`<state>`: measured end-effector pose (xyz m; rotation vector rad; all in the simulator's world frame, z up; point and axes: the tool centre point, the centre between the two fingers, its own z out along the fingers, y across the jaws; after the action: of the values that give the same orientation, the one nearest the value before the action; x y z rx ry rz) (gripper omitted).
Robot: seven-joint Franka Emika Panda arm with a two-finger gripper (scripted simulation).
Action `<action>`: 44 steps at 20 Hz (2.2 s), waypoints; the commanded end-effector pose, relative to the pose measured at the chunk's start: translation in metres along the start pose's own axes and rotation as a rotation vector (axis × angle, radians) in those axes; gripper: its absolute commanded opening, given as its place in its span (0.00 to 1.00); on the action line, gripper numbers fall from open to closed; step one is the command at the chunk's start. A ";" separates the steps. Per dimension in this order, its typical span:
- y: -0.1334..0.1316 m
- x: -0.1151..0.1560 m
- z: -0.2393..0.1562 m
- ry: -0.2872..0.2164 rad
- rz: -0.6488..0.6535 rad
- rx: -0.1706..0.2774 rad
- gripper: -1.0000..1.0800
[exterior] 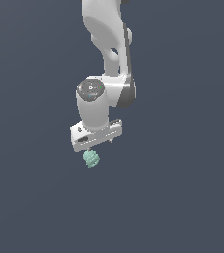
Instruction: Pick up the object and move it to a goal position.
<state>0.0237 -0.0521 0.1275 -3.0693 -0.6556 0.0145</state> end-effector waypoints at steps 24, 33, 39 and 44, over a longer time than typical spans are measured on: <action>0.050 -0.008 0.043 0.007 -0.218 -0.006 0.96; 0.050 -0.009 0.083 0.008 -0.221 -0.006 0.96; 0.051 -0.007 0.087 0.008 -0.222 -0.006 0.00; 0.051 -0.007 0.087 0.008 -0.222 -0.006 0.00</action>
<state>0.0367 -0.1016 0.0404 -2.9810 -0.9918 0.0003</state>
